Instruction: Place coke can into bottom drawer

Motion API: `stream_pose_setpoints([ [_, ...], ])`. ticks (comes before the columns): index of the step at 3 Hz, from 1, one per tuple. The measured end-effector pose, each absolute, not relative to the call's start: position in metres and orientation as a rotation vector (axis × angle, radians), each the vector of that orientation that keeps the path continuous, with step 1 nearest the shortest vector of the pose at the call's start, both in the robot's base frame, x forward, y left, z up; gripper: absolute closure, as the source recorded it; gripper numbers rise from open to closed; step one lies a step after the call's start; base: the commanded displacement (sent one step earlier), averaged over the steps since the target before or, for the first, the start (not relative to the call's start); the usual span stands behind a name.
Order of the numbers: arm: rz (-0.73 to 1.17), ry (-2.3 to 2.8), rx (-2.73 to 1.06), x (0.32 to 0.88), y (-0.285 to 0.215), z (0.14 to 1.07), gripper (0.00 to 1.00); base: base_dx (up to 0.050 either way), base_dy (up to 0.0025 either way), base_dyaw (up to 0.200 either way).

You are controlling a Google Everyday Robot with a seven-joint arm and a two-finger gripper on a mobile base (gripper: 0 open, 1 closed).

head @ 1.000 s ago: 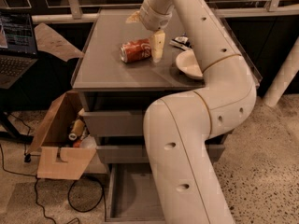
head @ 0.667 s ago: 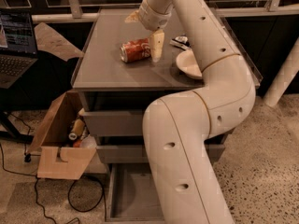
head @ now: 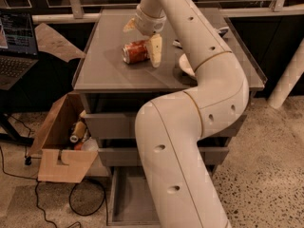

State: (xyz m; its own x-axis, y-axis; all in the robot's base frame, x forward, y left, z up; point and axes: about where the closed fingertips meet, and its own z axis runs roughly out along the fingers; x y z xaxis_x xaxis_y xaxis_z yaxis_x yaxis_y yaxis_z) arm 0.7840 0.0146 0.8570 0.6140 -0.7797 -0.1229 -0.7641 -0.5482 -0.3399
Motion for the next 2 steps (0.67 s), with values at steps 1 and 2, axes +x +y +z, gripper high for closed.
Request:
stream_pose_setpoints([
  [1, -0.06, 1.24, -2.487, 0.7839, 0.0152, 0.856, 0.15, 0.0, 0.0, 0.0],
  [2, -0.06, 1.24, -2.487, 0.7839, 0.0152, 0.856, 0.39, 0.0, 0.0, 0.0],
])
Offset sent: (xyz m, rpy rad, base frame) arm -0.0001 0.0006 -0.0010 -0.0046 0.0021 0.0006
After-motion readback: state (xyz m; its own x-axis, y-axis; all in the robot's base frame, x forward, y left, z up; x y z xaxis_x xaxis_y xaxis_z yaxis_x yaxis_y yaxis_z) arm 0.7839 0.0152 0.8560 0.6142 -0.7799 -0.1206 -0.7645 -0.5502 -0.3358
